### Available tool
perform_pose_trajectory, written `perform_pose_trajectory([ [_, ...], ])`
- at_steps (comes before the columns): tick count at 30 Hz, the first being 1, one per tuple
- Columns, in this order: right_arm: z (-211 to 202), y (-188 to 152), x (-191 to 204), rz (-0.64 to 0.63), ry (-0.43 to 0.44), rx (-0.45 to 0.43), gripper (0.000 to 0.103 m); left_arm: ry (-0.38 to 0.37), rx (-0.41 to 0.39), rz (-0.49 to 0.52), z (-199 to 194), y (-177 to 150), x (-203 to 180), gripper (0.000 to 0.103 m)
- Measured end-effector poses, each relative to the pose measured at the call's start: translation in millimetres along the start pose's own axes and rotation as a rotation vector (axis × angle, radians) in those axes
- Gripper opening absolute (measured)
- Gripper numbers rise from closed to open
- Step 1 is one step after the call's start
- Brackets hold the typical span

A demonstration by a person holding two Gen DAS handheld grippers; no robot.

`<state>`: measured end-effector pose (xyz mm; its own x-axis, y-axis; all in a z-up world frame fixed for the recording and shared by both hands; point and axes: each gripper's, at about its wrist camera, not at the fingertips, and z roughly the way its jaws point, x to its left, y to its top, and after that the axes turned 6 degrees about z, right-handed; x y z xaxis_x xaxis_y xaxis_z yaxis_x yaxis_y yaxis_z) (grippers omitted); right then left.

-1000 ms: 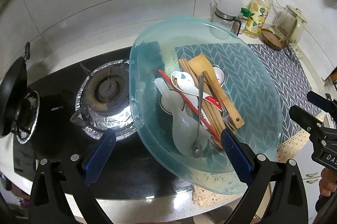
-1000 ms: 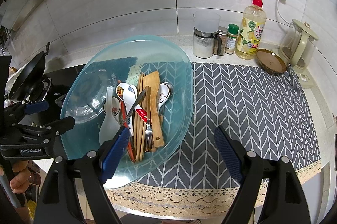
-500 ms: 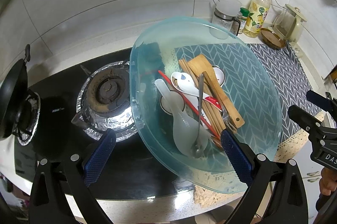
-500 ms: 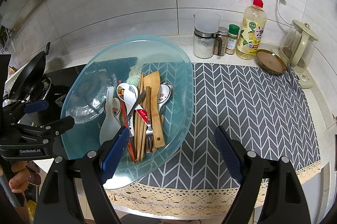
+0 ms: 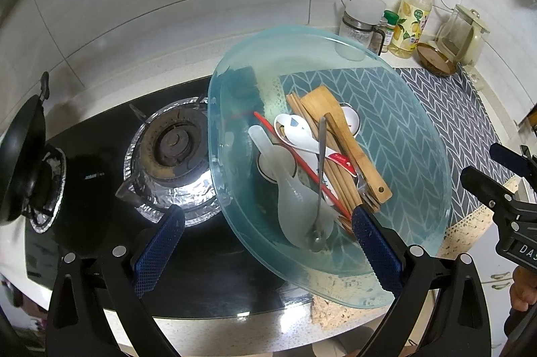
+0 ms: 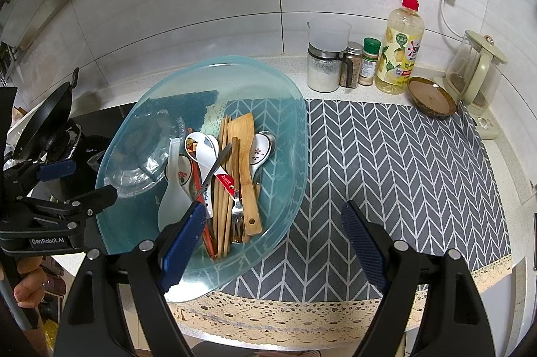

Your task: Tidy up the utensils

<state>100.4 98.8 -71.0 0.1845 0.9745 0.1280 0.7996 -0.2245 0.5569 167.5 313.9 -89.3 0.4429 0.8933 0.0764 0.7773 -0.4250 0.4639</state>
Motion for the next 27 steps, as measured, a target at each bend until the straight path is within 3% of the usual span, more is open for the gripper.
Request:
perform_pose_trajectory([
  [27,1.7,1.4,1.7,0.002,-0.002,0.001,0.08,0.003,0.006,0.016,2.8,5.2,-1.1,0.099],
])
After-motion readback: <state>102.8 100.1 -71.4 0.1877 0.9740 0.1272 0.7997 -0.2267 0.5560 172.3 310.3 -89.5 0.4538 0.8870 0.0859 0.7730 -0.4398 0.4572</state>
